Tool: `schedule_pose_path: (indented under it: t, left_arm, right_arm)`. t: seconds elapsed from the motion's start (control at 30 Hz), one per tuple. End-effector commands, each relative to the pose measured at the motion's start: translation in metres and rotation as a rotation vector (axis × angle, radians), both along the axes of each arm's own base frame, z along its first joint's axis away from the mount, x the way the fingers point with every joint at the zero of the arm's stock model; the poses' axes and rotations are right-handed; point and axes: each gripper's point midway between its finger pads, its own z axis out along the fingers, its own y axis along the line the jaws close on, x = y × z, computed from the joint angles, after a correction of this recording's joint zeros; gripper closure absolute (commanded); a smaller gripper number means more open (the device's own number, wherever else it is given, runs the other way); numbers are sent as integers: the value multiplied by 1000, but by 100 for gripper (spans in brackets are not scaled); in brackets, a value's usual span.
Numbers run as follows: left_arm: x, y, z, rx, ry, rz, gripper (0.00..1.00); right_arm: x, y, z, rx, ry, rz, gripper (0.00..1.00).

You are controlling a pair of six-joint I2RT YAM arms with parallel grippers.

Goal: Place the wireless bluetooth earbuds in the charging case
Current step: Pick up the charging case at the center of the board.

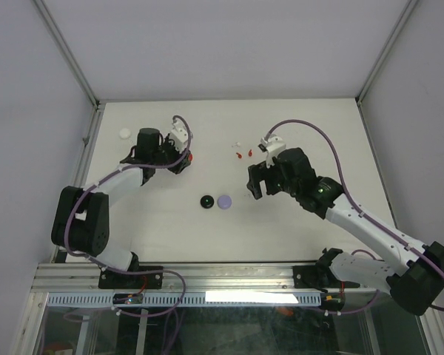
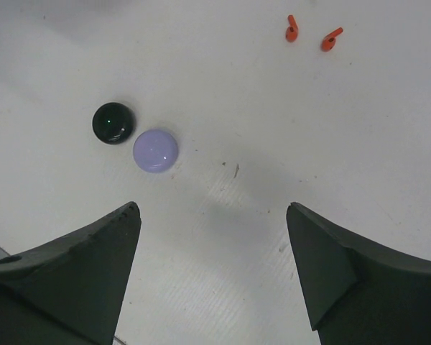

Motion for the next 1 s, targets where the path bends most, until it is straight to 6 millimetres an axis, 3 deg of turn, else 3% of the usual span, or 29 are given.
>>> schedule_pose_path:
  t: [0.0,0.2,0.47,0.8,0.97]
  left_arm:
    - [-25,-37,53,37,-293,-250,53]
    - [-63,-69,87,17,-472,-423,54]
    - [-100,-107,114,54,-643,-588,54]
    - [-127,-135,136,113,-800,-686,54]
    - [-136,-142,141,150,-856,-715,54]
  right_arm:
    - [0,20,24,104,32,69,14]
    - [-1,36,28,188,90,148,14]
    - [2,60,44,248,127,254,15]
    - [5,84,70,311,138,358,17]
    - [4,95,73,332,165,412,20]
